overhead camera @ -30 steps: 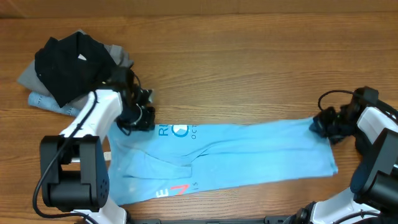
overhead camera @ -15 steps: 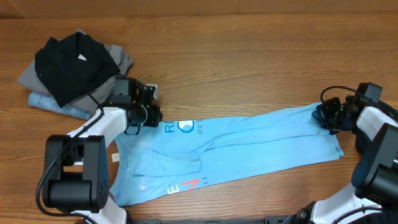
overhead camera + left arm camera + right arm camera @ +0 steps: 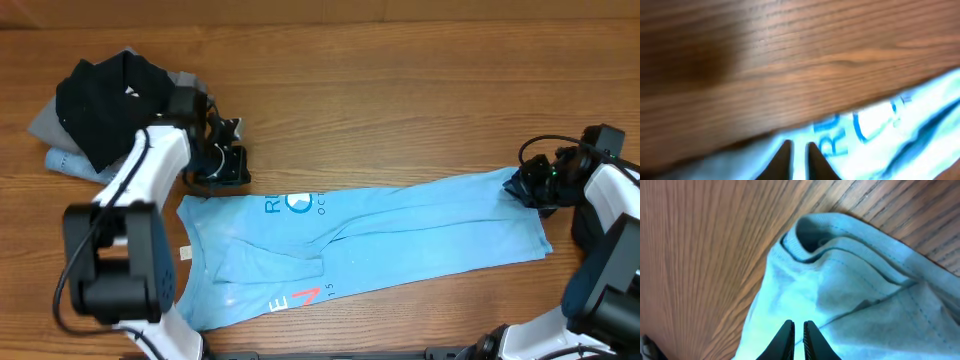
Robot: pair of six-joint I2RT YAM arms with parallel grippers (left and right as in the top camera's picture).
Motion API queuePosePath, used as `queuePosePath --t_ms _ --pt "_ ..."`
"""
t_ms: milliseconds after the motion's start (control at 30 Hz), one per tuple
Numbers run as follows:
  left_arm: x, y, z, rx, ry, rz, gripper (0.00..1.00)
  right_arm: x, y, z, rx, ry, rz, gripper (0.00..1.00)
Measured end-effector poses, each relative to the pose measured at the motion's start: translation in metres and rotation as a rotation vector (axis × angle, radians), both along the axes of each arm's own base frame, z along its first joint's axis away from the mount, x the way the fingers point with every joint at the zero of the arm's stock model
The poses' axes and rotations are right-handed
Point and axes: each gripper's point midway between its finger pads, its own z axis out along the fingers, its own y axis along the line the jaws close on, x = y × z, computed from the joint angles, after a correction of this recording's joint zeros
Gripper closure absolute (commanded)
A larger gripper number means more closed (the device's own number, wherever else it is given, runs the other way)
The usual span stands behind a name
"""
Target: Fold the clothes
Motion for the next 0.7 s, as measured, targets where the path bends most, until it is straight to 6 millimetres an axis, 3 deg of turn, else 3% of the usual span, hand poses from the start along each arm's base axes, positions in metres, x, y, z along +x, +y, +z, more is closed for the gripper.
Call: queuePosePath --t_ms 100,167,233,400,533,700 --pt "-0.022 0.013 0.031 0.081 0.021 0.029 0.76 -0.005 0.002 0.001 0.008 0.018 0.005 0.87" --pt "-0.031 0.018 0.032 0.104 0.035 0.048 0.81 -0.006 0.003 0.001 0.012 0.022 0.006 0.87" --pt "-0.045 0.02 0.012 0.118 0.082 0.073 0.94 -0.006 0.005 0.001 0.019 0.021 0.008 0.87" --pt "-0.089 0.024 -0.052 0.142 0.183 0.136 0.96 -0.006 0.007 0.002 0.033 0.017 0.014 0.86" --pt "-0.072 0.023 -0.057 0.112 0.052 0.179 0.96 -0.006 0.008 0.003 0.038 0.015 0.015 0.86" --pt "-0.009 0.023 -0.058 0.088 -0.21 0.208 0.96 -0.004 0.007 0.003 0.034 0.007 0.015 0.86"
